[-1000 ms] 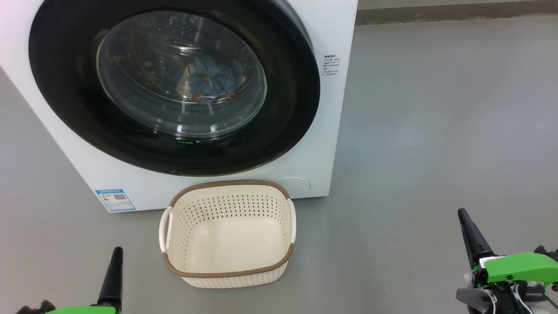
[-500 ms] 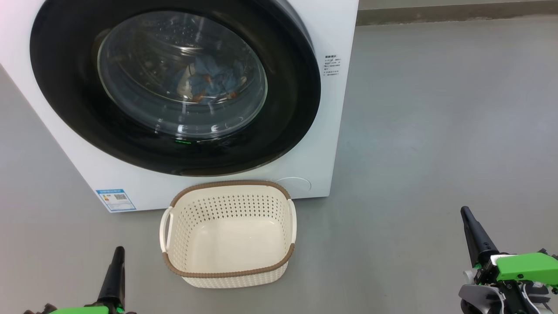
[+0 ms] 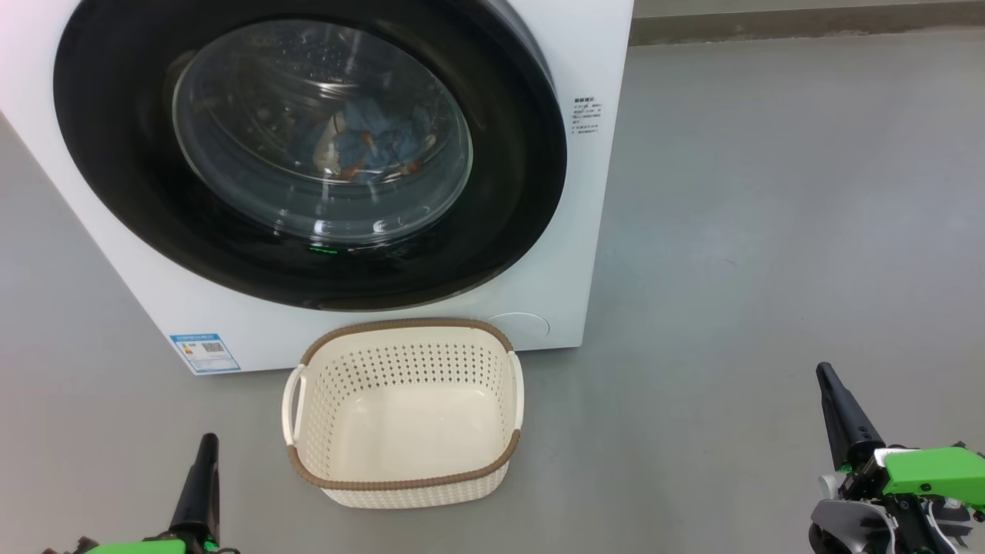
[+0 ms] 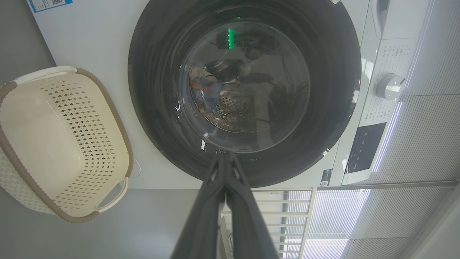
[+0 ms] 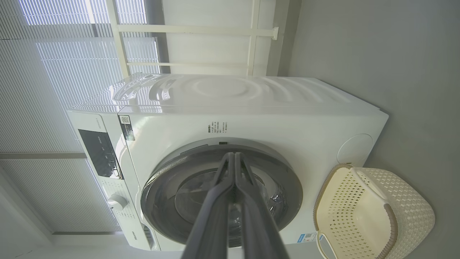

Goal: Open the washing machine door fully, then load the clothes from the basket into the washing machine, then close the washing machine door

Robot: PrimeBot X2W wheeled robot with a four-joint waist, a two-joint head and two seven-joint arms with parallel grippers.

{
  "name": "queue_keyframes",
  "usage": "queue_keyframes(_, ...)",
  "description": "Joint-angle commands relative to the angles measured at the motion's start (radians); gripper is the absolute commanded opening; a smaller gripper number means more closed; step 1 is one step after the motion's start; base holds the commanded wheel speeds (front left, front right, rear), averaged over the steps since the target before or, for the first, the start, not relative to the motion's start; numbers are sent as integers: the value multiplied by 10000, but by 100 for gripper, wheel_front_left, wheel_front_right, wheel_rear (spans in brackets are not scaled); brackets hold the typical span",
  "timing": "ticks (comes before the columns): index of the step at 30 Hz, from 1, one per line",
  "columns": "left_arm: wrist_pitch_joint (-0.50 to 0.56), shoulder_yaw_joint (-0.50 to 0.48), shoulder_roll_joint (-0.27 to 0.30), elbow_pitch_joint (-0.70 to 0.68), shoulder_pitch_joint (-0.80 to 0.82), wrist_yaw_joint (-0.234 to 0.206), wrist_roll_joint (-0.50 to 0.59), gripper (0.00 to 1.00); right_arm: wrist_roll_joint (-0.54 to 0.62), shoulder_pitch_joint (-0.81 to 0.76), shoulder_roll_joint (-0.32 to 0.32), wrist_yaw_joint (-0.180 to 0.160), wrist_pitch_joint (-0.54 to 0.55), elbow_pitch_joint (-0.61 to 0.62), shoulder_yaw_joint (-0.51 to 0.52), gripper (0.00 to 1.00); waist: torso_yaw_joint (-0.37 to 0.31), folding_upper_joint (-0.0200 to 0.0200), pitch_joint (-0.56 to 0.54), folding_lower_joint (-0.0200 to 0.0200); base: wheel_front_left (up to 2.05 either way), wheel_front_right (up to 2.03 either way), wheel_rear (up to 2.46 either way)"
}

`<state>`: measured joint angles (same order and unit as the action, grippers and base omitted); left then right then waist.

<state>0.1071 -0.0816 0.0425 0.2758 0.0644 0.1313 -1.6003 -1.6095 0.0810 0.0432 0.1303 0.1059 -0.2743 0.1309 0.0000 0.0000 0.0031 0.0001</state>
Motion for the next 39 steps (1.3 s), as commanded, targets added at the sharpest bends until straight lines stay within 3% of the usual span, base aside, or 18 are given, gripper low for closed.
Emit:
queue_keyframes(1, 69, -332, 79, -309, 437, -6, -75, 0, -12, 267, 95, 4, 53, 297, -196, 0, 0, 0, 0, 0, 0, 0, 0)
queue_keyframes(39, 70, -333, 78, -309, 437, -6, -74, 0, 2, 269, 83, 4, 66, 296, -179, 0, 0, 0, 0, 0, 0, 0, 0)
